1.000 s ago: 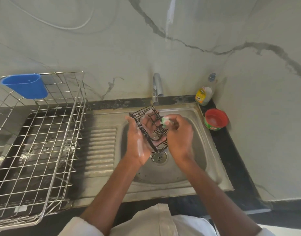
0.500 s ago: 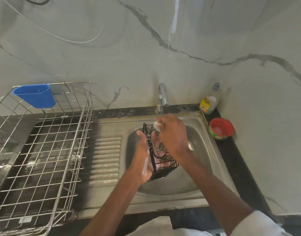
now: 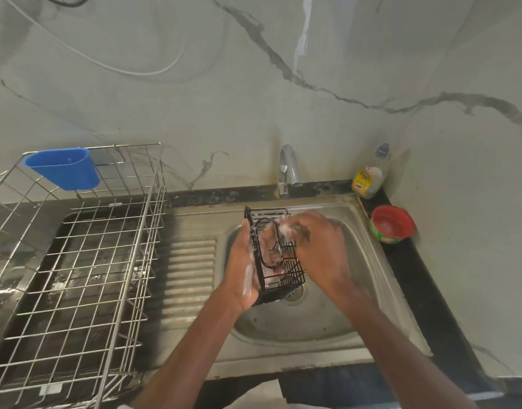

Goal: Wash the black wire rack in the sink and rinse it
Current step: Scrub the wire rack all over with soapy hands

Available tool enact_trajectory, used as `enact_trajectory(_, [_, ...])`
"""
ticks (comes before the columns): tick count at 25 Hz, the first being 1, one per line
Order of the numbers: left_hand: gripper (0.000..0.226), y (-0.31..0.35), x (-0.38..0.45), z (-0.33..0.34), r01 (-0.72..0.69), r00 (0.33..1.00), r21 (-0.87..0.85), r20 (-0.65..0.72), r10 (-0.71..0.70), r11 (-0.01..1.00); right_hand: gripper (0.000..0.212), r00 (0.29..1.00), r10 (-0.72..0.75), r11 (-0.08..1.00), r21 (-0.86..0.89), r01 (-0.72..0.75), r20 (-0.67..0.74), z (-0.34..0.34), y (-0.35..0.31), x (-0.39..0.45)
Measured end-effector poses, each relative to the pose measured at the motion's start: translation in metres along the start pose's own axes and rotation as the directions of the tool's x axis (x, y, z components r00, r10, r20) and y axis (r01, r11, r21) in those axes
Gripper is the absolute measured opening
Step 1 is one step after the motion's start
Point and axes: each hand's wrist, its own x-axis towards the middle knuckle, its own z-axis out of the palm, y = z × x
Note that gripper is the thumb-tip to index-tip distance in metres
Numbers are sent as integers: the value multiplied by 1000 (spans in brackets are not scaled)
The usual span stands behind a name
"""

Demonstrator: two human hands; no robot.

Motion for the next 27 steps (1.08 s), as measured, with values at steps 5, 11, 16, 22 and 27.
enact_trajectory(5, [77, 6, 3, -1, -50, 999, -88, -10, 50, 995, 29, 989, -136, 989, -44, 139, 63, 4, -17, -1])
enact_trajectory(11, [76, -4, 8, 4, -76, 997, -133, -14, 75, 988, 42, 992, -66, 990, -121, 78, 104, -9, 5, 0])
enact_trajectory(16, [69, -5, 4, 26, -26, 998, -221, 58, 39, 975, 33, 996, -77, 988, -129, 81, 34, -19, 11, -1])
enact_trajectory(22, [51, -12, 13, 37, -11, 987, -509, 133, 91, 860, 25, 969, -232, 964, -111, 240, 85, -36, 8, -27])
enact_trajectory(27, [47, -23, 22, 63, -50, 994, -565, 51, 95, 823, 26, 945, -303, 952, -3, 306, 120, -37, 14, -11])
